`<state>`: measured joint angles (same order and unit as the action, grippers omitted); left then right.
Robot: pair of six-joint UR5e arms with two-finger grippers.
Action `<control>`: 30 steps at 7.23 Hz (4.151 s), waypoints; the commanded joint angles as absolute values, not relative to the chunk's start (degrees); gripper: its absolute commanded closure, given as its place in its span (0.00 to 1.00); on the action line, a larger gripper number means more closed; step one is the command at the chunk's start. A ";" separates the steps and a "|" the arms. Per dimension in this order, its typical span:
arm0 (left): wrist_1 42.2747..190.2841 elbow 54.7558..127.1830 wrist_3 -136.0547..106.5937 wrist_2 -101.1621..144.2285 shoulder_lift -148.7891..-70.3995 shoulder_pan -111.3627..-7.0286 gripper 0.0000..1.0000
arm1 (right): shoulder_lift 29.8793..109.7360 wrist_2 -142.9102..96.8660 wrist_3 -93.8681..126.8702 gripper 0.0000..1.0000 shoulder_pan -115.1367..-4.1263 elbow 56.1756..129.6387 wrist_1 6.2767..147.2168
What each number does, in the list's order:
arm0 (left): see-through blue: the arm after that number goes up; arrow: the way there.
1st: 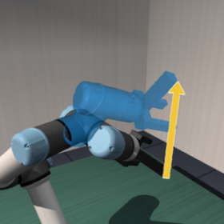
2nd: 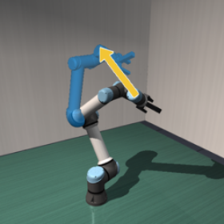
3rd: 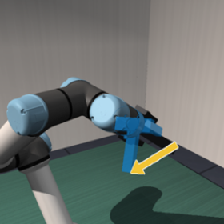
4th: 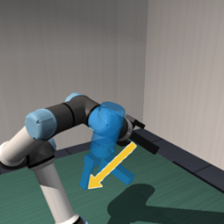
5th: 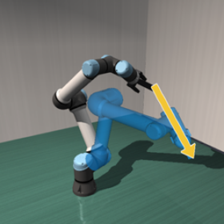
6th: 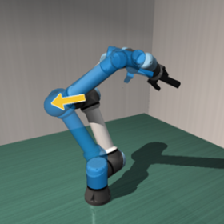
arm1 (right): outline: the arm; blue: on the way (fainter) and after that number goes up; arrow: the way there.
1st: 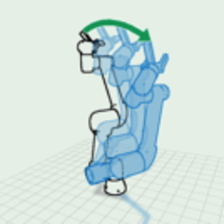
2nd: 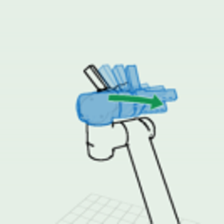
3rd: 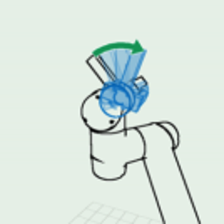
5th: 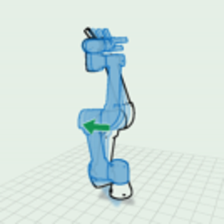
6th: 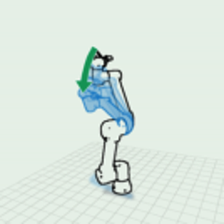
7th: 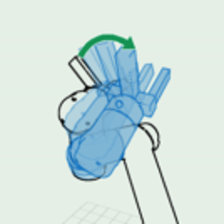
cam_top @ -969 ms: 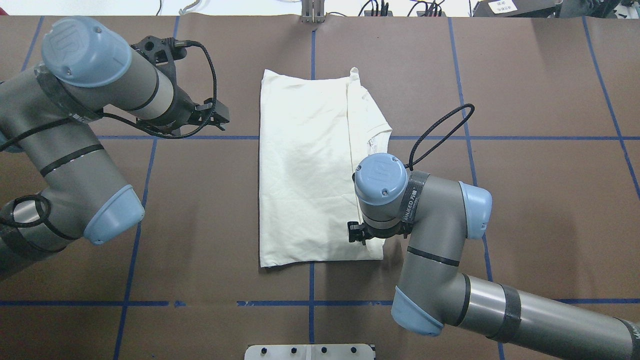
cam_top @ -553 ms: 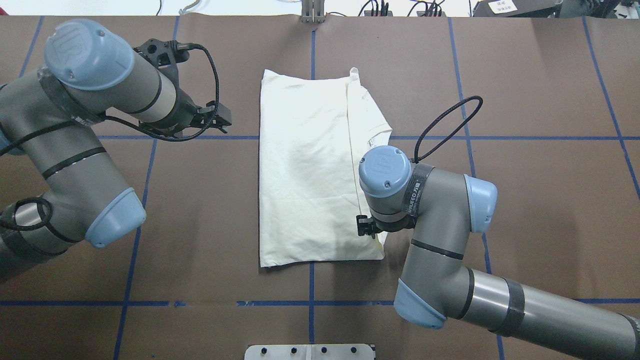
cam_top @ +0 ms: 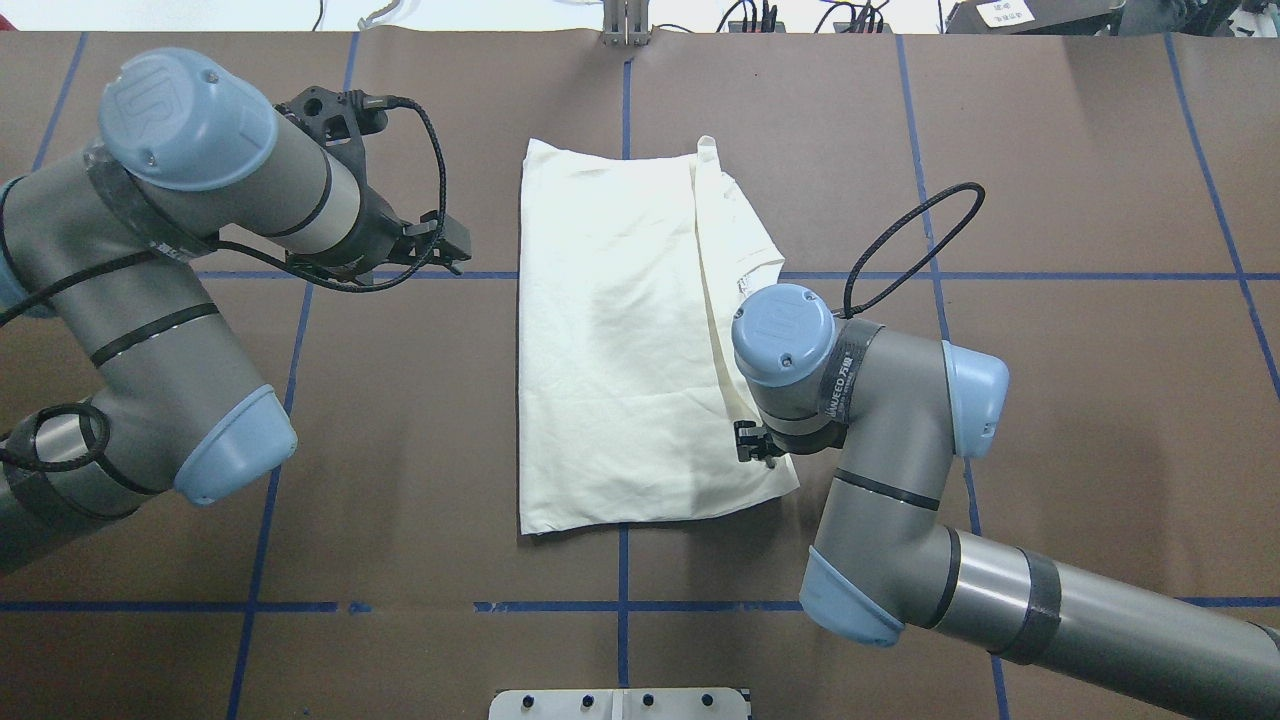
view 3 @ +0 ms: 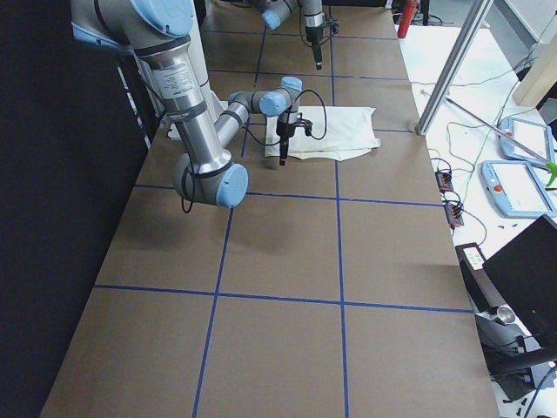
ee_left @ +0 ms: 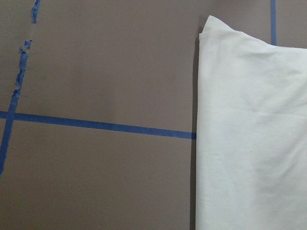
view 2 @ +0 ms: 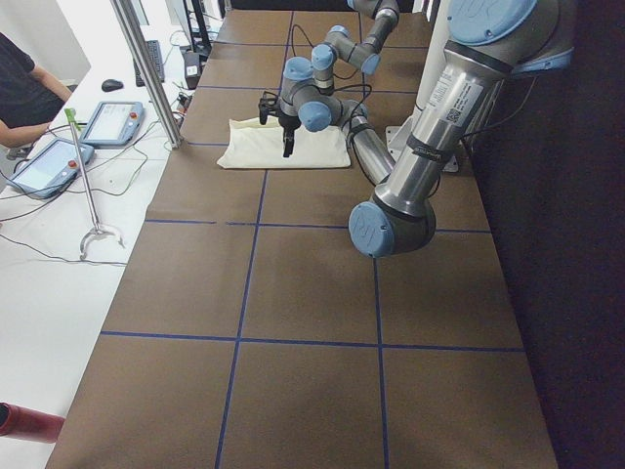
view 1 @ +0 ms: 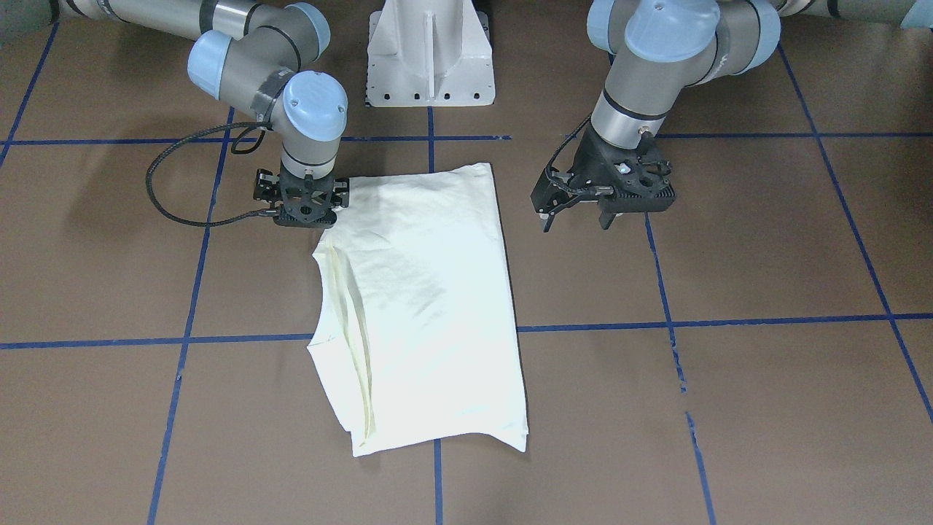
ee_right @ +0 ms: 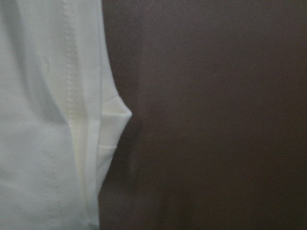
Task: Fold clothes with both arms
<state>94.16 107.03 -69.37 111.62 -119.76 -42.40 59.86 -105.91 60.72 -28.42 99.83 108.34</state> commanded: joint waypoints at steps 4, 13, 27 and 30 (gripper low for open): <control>94.31 106.96 -69.34 111.62 -119.62 -42.19 0.00 | 56.08 -106.00 58.54 0.00 -31.46 103.54 101.31; 103.97 102.68 -104.11 107.44 -116.80 -22.52 0.01 | 57.47 -110.83 65.47 0.00 -32.70 107.74 87.73; 105.82 100.20 -111.80 103.89 -118.13 -18.02 0.29 | 59.41 -112.94 66.89 0.00 -33.22 110.83 87.71; 105.73 100.46 -111.97 103.80 -118.21 -17.76 0.57 | 59.50 -112.94 66.88 0.00 -33.22 110.83 87.71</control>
